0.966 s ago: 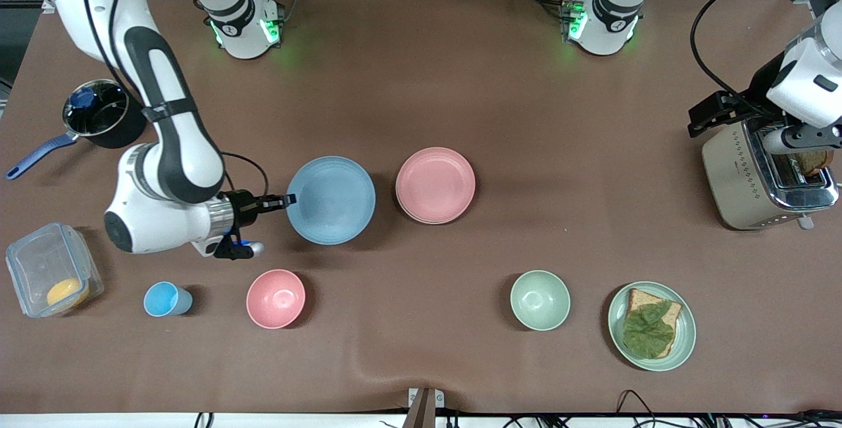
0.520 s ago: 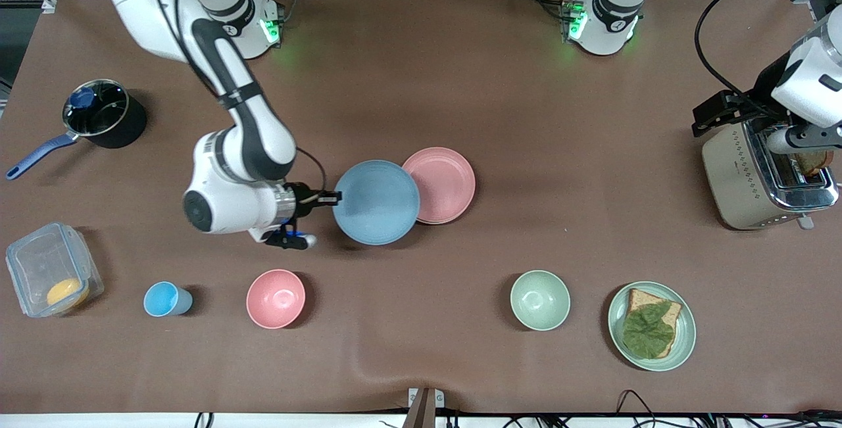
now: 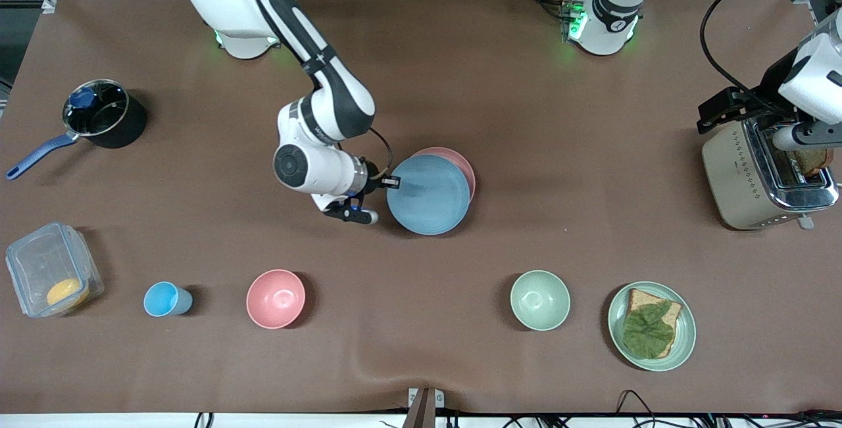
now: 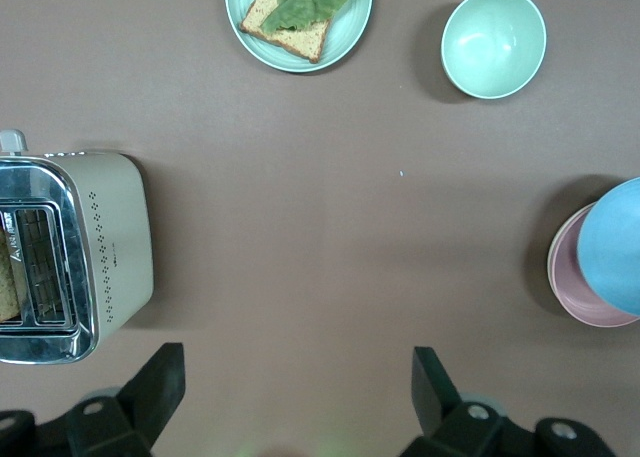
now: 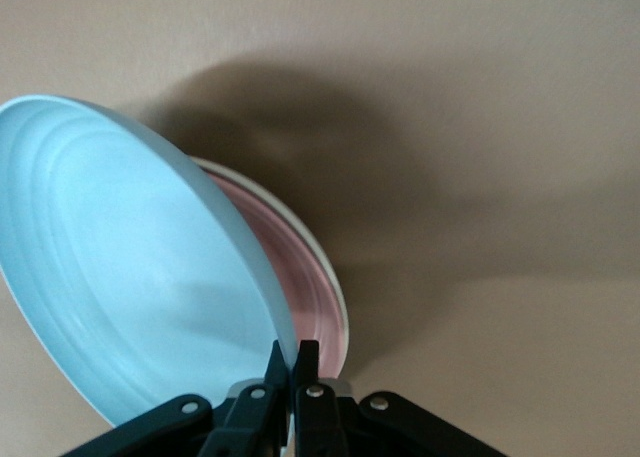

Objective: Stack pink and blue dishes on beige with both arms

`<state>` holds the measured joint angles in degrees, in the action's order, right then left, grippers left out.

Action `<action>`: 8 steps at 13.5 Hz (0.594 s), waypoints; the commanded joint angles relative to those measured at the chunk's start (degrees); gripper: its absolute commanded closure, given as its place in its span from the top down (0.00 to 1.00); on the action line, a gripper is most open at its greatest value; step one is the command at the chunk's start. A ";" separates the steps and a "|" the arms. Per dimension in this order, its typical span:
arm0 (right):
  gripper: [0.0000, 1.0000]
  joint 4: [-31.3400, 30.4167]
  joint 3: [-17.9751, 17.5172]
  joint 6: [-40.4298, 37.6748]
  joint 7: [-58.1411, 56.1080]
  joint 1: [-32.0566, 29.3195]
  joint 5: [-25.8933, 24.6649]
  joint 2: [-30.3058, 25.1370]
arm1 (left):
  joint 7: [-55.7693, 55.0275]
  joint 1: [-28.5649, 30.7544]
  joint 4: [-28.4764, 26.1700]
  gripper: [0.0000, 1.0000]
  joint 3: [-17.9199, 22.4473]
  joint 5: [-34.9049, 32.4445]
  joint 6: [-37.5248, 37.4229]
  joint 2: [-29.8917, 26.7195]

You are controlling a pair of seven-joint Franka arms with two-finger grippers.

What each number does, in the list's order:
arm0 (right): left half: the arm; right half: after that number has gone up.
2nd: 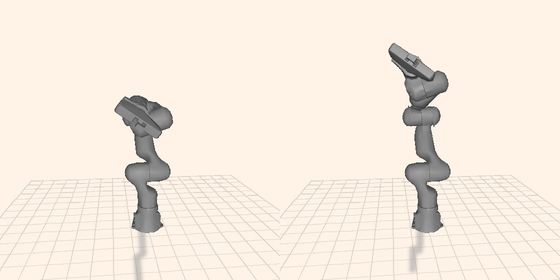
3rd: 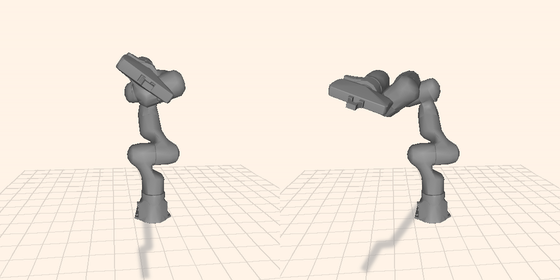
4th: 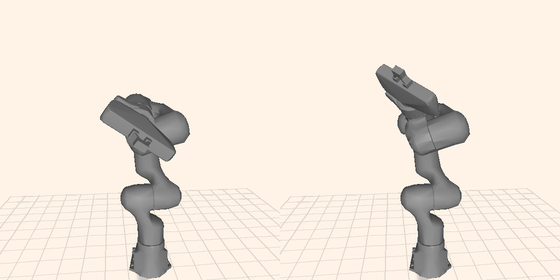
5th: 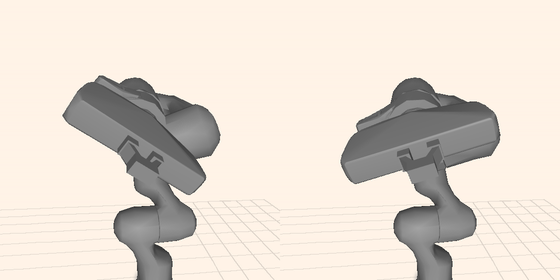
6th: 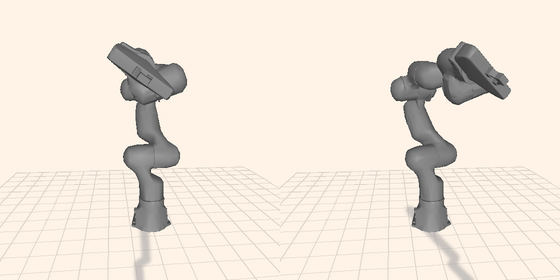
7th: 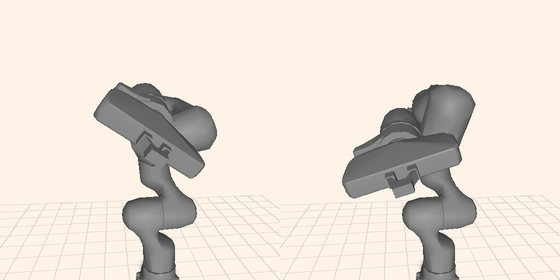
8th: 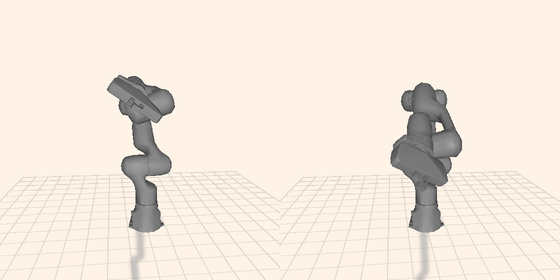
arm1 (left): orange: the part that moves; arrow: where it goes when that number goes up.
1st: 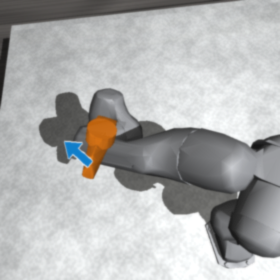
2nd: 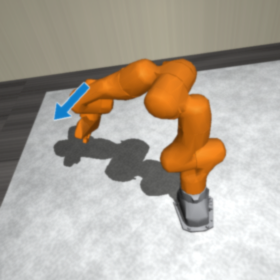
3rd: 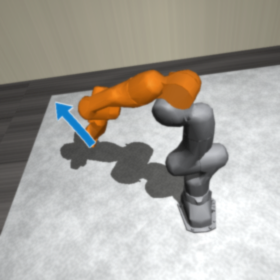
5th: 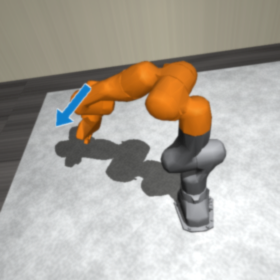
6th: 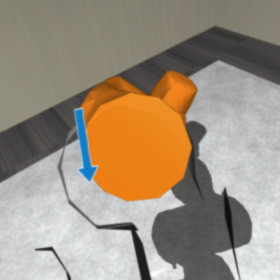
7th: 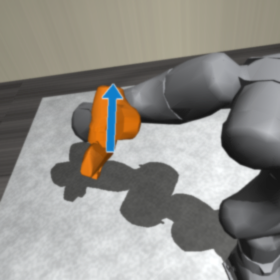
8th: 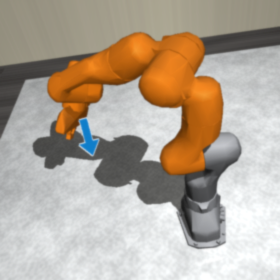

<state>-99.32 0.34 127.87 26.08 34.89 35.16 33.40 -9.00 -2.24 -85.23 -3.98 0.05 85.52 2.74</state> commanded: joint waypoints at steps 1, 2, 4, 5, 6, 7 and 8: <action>0.00 -2.18 0.63 0.63 1.61 0.97 1.31 -0.96 | 1.44 0.30 -0.11 1.00 0.29 1.36 -0.88 -1.07; 0.00 -2.98 0.63 0.54 1.61 0.97 1.31 -1.58 | 1.53 0.30 -0.11 1.00 0.29 1.36 -0.88 -0.99; 0.00 -4.21 0.63 0.63 1.70 0.97 1.31 -2.37 | 1.61 0.30 -0.11 1.00 0.20 1.36 -0.88 -0.99; 0.00 -4.30 0.63 0.72 1.70 1.23 1.31 -2.38 | 1.62 0.30 -0.20 1.00 0.20 1.36 -0.88 -0.90; 0.00 -4.30 0.63 0.80 1.78 1.50 1.31 -2.29 | 1.62 0.21 -0.11 1.00 0.20 1.36 -0.88 -0.90; 0.00 -4.30 0.63 0.80 1.78 1.50 1.31 -2.29 | 1.62 0.21 -0.11 1.00 0.20 1.36 -0.88 -0.81; 0.00 -4.30 0.63 0.72 1.78 1.59 1.31 -2.29 | 1.70 0.21 -0.11 1.00 0.20 1.36 -0.88 -0.72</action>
<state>-101.55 0.62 127.98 27.16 35.69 35.16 33.14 -8.89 -2.24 -85.23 -3.98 0.05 85.46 2.65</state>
